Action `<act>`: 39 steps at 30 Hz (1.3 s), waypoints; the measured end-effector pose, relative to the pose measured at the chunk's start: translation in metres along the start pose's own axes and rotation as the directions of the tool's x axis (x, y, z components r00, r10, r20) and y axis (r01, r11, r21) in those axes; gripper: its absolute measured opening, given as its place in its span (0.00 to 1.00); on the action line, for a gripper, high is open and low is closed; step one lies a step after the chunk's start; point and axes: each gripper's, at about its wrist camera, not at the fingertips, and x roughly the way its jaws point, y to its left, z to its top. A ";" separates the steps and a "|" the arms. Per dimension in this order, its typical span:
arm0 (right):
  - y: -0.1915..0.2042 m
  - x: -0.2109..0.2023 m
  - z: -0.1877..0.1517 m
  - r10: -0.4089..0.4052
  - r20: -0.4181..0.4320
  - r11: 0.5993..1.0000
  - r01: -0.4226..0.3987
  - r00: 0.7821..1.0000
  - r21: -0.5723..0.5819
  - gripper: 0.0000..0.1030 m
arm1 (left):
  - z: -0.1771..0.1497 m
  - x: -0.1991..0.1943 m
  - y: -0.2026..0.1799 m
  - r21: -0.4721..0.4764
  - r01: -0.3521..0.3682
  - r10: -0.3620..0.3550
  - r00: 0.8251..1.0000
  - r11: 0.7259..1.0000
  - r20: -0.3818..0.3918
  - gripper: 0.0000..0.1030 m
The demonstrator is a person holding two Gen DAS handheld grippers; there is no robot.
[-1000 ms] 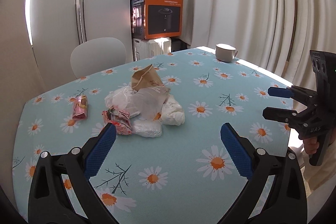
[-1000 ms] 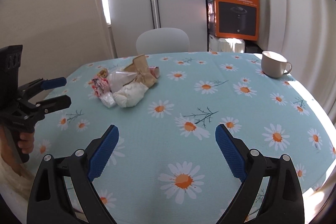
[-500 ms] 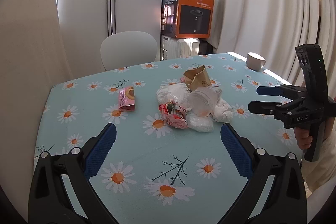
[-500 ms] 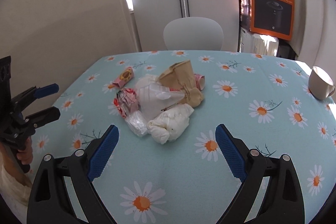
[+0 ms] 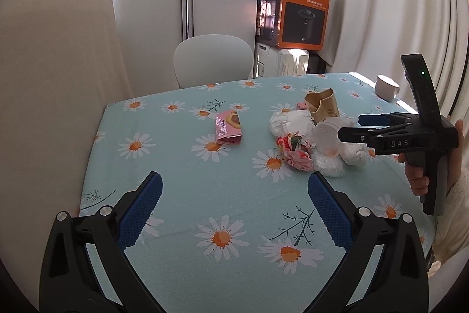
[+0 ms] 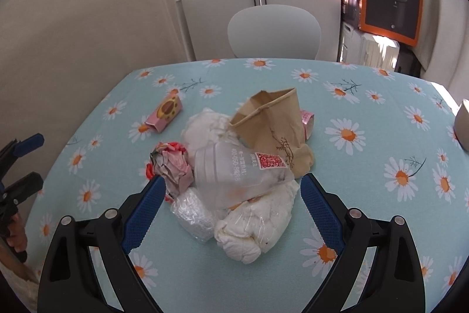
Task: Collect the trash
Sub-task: 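Grasp the clear plastic cup with the right tool and lift it, then grasp the pink snack box with the left tool while the right tool holds the cup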
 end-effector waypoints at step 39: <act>-0.037 -0.080 -0.006 0.320 0.501 0.939 -0.341 0.804 -0.052 0.63 | 0.039 0.124 0.002 0.005 0.062 -0.058 0.952 0.998 -0.301 0.95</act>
